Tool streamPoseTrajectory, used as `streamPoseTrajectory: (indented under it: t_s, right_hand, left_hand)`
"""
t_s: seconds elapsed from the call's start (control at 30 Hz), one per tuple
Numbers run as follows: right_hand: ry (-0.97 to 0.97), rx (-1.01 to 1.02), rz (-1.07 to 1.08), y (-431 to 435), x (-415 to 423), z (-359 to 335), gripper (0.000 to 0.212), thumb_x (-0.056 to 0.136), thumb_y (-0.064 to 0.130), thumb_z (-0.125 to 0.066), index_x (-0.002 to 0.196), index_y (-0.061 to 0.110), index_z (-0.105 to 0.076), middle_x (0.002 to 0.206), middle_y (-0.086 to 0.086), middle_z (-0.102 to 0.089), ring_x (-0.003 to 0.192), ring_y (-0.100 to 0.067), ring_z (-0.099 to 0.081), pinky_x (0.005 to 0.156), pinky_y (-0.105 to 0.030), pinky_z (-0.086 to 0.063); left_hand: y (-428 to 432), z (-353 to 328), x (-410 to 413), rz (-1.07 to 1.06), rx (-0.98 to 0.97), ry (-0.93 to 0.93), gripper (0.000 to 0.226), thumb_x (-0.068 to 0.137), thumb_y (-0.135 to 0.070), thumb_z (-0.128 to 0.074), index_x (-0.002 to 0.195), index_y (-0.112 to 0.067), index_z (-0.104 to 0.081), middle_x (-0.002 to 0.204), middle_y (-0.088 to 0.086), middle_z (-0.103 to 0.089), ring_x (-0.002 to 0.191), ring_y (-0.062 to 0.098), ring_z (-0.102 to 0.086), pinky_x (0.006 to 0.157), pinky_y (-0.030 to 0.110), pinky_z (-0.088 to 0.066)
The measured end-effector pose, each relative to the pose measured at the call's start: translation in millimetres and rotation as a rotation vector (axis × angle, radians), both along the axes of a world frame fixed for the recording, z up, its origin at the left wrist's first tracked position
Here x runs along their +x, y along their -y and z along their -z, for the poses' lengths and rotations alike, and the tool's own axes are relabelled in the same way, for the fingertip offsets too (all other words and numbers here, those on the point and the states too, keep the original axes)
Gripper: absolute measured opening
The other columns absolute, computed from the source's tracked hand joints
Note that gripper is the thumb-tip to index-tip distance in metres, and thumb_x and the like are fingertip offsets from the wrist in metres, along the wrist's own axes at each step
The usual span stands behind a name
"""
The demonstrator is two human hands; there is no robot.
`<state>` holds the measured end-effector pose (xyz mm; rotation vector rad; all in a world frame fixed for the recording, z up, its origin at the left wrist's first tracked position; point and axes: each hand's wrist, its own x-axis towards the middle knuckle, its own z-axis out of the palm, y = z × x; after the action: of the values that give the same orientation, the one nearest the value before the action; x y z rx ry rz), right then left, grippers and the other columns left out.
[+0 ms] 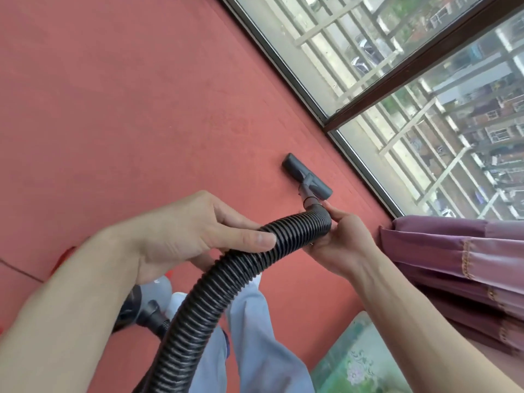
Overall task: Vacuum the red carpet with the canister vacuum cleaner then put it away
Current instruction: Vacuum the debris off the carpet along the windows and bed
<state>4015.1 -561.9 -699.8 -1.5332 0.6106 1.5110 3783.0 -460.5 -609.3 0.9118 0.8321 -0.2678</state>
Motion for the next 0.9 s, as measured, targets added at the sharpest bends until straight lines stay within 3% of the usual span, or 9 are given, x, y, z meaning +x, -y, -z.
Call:
streamPoseTrajectory:
  t_s: [0.13, 0.23, 0.3, 0.43, 0.53, 0.67, 0.9]
  right_hand:
    - [0.049, -0.081, -0.141, 3, -12, 8, 0.023, 0.097, 0.03, -0.052, 0.095, 0.008, -0.057, 0.077, -0.011, -0.068, 0.069, -0.023, -0.066, 0.082, -0.038, -0.048]
    - [0.164, -0.144, -0.286, -8, -26, 25, 0.027, 0.099, 0.034, -0.051, 0.106, 0.009, -0.053, 0.079, -0.012, -0.069, 0.077, -0.023, -0.064, 0.087, -0.037, -0.049]
    - [0.218, -0.152, -0.351, -21, -38, 31, 0.025, 0.099, 0.033, -0.05, 0.108, 0.009, -0.05, 0.082, -0.012, -0.065, 0.075, -0.023, -0.063, 0.077, -0.035, -0.05]
    - [0.261, -0.089, -0.457, -39, -66, 28, 0.021, 0.098, 0.029, -0.051, 0.101, 0.009, -0.049, 0.083, -0.013, -0.06, 0.07, -0.022, -0.063, 0.066, -0.033, -0.052]
    - [0.255, -0.078, -0.593, -25, -92, 17, 0.024, 0.095, 0.029, -0.055, 0.106, 0.009, -0.05, 0.082, -0.012, -0.06, 0.071, -0.022, -0.061, 0.072, -0.035, -0.049]
    - [0.207, -0.078, -0.747, -3, -138, -2, 0.025, 0.096, 0.027, -0.052, 0.104, 0.004, -0.053, 0.07, -0.013, -0.065, 0.059, -0.023, -0.063, 0.061, -0.033, -0.051]
    - [0.207, -0.019, -0.882, 20, -188, 5, 0.025, 0.096, 0.024, -0.054, 0.104, 0.001, -0.052, 0.068, -0.016, -0.066, 0.063, -0.03, -0.065, 0.07, -0.041, -0.054]
  left_hand:
    - [30, 12, -11, -0.015, -0.013, -0.099, 0.027, 0.084, -0.035, -0.076, 0.099, -0.014, -0.082, 0.082, 0.007, -0.073, 0.07, 0.013, -0.064, 0.065, 0.025, -0.053]
    - [68, 36, -14, -0.113, 0.002, -0.151, 0.031, 0.094, -0.033, -0.068, 0.102, -0.004, -0.076, 0.075, 0.001, -0.064, 0.061, 0.011, -0.058, 0.063, 0.022, -0.047]
    - [90, 45, -19, -0.245, -0.044, -0.149, 0.028, 0.094, -0.031, -0.069, 0.1, -0.004, -0.074, 0.075, 0.0, -0.062, 0.054, 0.008, -0.057, 0.056, 0.018, -0.045]
    - [107, 42, -53, -0.479, -0.202, -0.035, 0.018, 0.089, -0.023, -0.074, 0.099, -0.009, -0.076, 0.082, 0.003, -0.069, 0.063, 0.011, -0.064, 0.057, 0.024, -0.054]
    - [114, 29, -89, -0.429, -0.244, 0.065, 0.029, 0.09, -0.022, -0.073, 0.107, 0.001, -0.073, 0.087, 0.004, -0.071, 0.072, 0.014, -0.065, 0.062, 0.024, -0.055]
    - [128, 14, -128, -0.275, -0.262, 0.127, 0.03, 0.091, -0.013, -0.072, 0.114, 0.007, -0.069, 0.095, 0.011, -0.071, 0.085, 0.023, -0.065, 0.063, 0.025, -0.058]
    - [177, 16, -163, -0.31, -0.252, 0.144, 0.021, 0.089, -0.013, -0.074, 0.109, -0.007, -0.075, 0.099, 0.008, -0.072, 0.093, 0.023, -0.065, 0.074, 0.034, -0.061]
